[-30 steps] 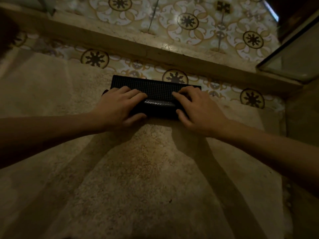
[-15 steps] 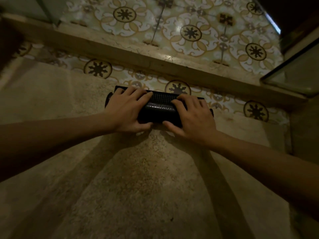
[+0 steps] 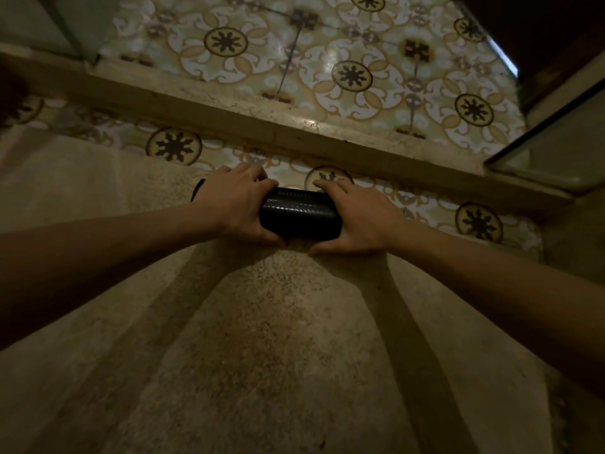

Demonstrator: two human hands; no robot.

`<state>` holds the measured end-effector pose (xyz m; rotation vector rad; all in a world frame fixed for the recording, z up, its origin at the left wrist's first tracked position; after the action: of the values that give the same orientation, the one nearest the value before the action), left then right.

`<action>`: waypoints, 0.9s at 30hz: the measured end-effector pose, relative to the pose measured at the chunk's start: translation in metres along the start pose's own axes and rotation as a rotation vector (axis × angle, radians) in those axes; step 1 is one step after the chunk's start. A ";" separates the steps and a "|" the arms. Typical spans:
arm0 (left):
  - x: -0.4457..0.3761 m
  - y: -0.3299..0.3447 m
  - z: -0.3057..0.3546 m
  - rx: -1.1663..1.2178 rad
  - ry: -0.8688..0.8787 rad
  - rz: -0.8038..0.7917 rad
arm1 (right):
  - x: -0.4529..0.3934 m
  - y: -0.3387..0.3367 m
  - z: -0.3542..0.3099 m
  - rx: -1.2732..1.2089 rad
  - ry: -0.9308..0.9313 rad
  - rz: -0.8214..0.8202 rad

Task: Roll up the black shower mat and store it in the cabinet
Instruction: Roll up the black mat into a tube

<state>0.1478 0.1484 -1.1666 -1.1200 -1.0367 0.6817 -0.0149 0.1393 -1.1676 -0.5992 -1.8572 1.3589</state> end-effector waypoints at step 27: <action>0.026 -0.002 0.000 -0.109 0.134 0.126 | 0.043 -0.007 0.001 0.133 0.049 0.172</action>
<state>0.1583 0.1701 -1.1568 -1.3163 -0.9032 0.6459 -0.0416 0.1684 -1.1488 -0.7304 -1.6926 1.5518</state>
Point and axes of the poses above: each hand's wrist, its own x-axis away from the middle knuckle, its own y-axis out of the palm, z = x × y, the point moved 9 cm from there along -x, towards the middle knuckle, and after that the axes turned 6 degrees about -z, right-handed, at the moved point
